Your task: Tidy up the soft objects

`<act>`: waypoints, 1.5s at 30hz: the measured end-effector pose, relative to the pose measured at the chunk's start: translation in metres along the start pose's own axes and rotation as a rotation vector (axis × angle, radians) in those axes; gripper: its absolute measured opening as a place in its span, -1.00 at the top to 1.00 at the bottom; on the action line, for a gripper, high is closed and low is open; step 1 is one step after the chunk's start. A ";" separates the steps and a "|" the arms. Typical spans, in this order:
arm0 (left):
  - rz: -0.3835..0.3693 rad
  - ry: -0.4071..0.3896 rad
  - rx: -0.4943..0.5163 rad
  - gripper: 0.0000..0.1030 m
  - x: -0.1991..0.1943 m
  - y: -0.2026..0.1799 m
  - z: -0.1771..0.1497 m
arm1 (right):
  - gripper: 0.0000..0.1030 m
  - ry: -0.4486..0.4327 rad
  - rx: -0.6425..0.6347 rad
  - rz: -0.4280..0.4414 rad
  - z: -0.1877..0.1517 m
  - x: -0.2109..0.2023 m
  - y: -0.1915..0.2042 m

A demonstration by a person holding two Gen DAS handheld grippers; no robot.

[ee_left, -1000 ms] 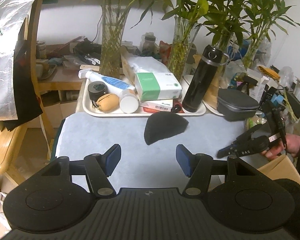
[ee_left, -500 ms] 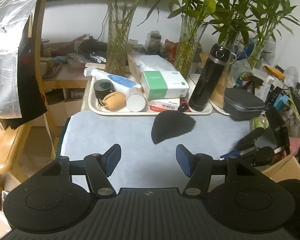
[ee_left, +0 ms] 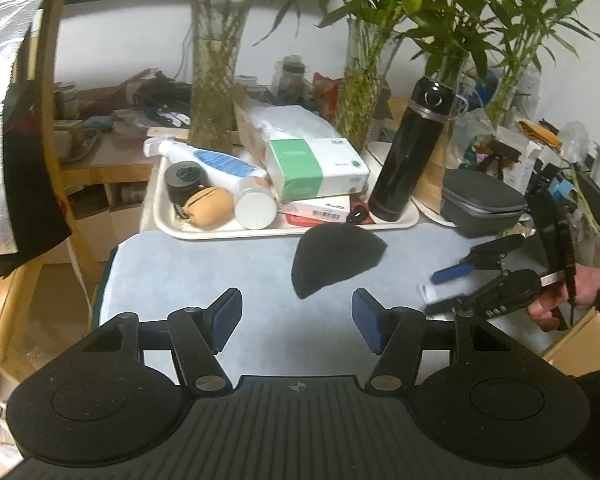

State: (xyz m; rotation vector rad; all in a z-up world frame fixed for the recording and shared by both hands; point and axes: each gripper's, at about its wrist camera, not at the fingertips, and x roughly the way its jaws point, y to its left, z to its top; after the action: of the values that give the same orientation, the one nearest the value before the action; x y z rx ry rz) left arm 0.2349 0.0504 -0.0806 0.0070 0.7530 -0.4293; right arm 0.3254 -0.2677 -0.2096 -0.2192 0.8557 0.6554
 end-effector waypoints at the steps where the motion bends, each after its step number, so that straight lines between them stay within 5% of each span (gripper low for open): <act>1: -0.006 0.001 0.008 -0.16 0.003 -0.001 0.000 | -0.40 0.014 -0.002 0.004 -0.001 0.001 0.001; 11: -0.034 0.006 0.078 -0.16 0.055 -0.001 0.005 | -0.21 0.074 -0.064 -0.070 -0.015 0.010 0.018; 16: -0.050 0.010 0.102 -0.16 0.092 0.000 0.003 | 0.63 0.075 -0.042 -0.111 -0.013 0.006 0.012; 28: -0.082 0.042 0.197 -0.17 0.165 -0.012 -0.004 | 0.68 0.077 -0.002 -0.093 -0.015 0.003 0.009; 34: -0.024 0.036 0.254 -0.16 0.185 -0.023 -0.006 | 0.73 0.069 -0.036 -0.152 -0.015 0.004 0.013; 45: -0.047 0.006 0.260 0.13 0.149 -0.028 0.000 | 0.92 0.086 -0.007 -0.155 -0.008 -0.007 0.010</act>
State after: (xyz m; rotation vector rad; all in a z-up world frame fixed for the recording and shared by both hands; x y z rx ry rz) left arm 0.3205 -0.0305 -0.1757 0.2350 0.6998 -0.5699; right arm 0.3102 -0.2664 -0.2085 -0.3181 0.9095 0.5072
